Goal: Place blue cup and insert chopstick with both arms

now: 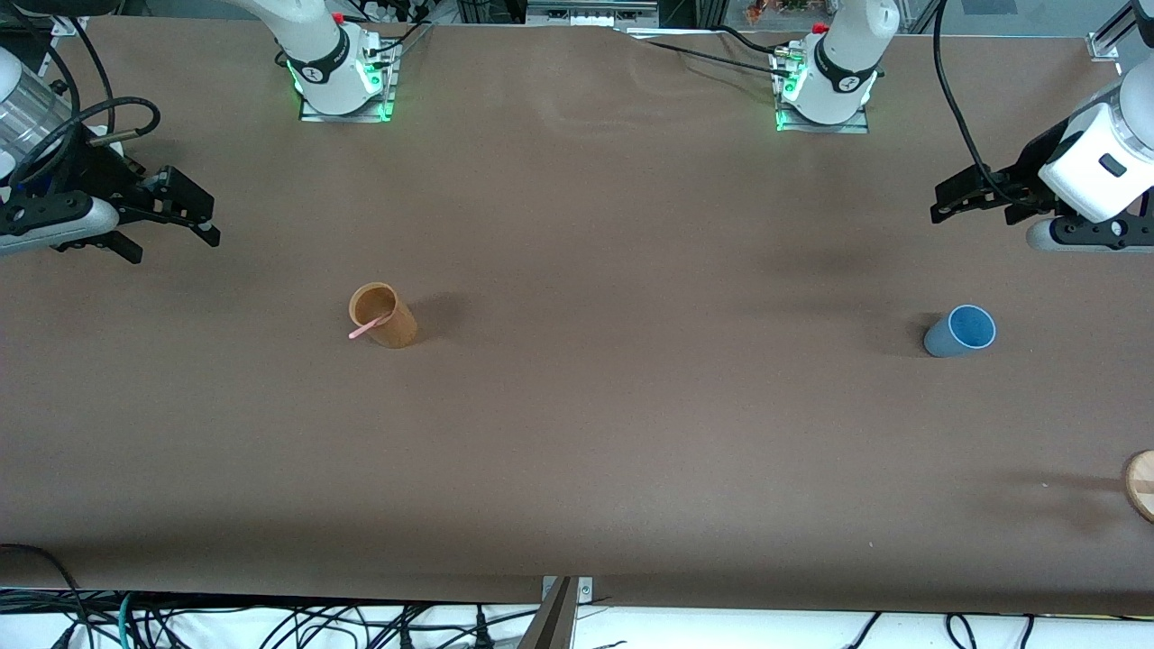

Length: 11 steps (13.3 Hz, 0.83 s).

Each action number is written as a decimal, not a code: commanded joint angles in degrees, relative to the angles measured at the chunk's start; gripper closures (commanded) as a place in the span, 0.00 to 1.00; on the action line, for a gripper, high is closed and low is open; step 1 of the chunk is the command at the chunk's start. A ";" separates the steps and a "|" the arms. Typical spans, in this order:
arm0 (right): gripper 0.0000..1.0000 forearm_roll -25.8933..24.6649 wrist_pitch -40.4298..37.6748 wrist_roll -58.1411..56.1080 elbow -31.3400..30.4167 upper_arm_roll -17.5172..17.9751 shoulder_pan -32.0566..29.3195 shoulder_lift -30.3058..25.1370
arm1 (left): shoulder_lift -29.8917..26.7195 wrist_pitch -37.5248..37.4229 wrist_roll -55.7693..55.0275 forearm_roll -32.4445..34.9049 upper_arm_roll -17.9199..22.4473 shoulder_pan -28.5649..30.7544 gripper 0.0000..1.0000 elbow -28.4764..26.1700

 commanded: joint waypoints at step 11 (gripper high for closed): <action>0.00 1.15 -9.73 -2.67 0.22 -0.32 -0.04 0.91 | 0.86 -1.38 1.13 0.87 -0.22 0.16 0.00 1.68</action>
